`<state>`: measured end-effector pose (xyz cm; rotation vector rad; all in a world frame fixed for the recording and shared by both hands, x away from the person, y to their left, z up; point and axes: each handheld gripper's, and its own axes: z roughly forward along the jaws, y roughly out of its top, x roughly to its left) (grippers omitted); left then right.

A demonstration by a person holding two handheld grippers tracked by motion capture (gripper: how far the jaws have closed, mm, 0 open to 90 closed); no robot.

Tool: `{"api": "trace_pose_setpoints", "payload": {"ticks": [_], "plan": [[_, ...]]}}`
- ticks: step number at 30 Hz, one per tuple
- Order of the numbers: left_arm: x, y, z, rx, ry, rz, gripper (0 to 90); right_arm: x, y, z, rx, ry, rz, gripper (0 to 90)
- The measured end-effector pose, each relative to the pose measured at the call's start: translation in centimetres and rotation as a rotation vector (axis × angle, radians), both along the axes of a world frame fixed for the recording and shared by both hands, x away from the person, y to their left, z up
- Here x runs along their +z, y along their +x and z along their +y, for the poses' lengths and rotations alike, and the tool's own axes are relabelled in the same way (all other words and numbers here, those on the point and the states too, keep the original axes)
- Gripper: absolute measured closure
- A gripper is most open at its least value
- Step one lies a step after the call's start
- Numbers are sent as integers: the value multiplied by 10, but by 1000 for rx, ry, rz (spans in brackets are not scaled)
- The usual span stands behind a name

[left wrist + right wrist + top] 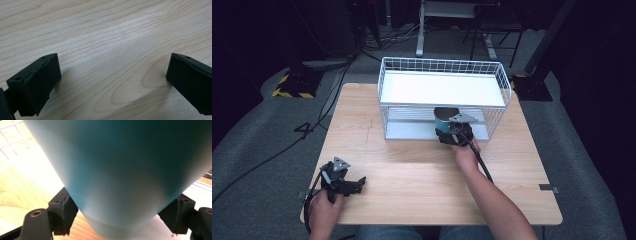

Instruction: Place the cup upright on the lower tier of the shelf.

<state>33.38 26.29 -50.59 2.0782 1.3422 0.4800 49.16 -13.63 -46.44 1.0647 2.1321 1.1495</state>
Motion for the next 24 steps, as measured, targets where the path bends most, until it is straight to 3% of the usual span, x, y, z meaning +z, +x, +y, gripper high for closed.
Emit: {"api": "trace_pose_setpoints", "payload": {"ticks": [24], "plan": [[0, -2, 0, 0, -1, 0, 1, -14, 29, 29, -25, 1, -49, 246]]}}
